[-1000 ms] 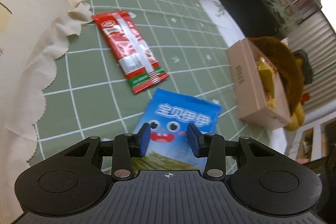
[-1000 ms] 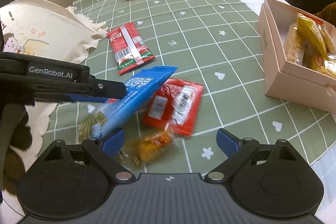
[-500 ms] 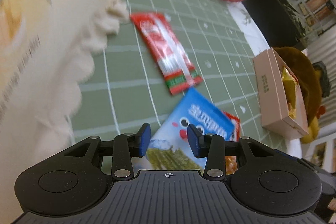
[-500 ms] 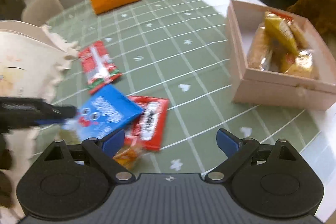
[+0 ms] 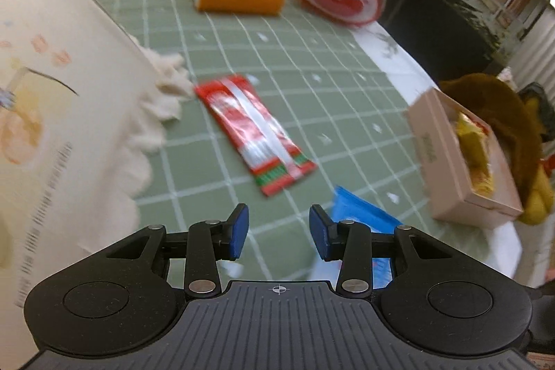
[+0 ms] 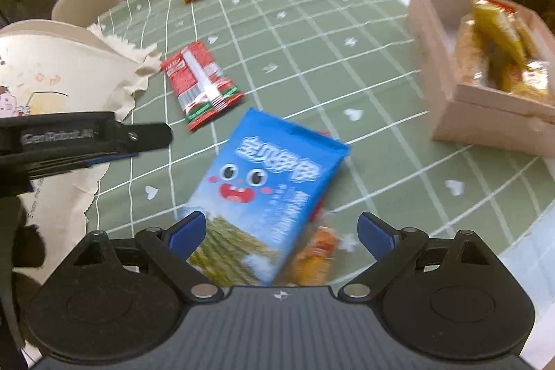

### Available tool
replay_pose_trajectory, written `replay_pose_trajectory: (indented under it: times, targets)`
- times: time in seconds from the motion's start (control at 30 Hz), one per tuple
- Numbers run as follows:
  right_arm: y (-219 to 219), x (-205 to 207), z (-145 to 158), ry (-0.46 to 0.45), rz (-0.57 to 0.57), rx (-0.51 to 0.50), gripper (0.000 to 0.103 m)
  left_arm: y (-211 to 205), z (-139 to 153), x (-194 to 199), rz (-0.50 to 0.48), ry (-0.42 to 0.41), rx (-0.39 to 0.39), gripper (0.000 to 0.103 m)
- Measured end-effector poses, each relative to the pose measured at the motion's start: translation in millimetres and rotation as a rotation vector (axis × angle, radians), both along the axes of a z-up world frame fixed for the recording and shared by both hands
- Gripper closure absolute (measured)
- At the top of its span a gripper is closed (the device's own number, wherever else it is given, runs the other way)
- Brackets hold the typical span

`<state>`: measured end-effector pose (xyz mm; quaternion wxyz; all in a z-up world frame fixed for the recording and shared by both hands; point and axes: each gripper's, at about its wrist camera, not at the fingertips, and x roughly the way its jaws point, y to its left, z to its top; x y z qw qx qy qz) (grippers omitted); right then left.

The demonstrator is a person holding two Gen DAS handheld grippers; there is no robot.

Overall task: Organize snacks
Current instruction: 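Grasp the blue seaweed packet with the right tool, then grasp the red snack packet with the left tool while the right tool holds the seaweed packet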

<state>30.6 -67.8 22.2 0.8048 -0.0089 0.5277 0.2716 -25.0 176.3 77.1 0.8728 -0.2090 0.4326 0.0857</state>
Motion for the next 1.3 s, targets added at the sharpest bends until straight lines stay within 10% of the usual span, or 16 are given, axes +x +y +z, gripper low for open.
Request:
replay_pose_trajectory:
  times: [0.47, 0.8, 1.3]
  targets:
    - [55, 18, -23, -0.018, 0.076, -0.127, 0.002, 26, -16, -13, 0.089, 0.015, -0.046, 0.059]
    - [16, 38, -5, -0.034, 0.073, -0.022, 0.055, 18, -22, -8, 0.052, 0.033, -0.071, 0.059]
    - [-52, 53, 10, -0.068, -0.021, 0.011, 0.077, -12, -28, -3, -0.079, 0.05, -0.104, 0.06]
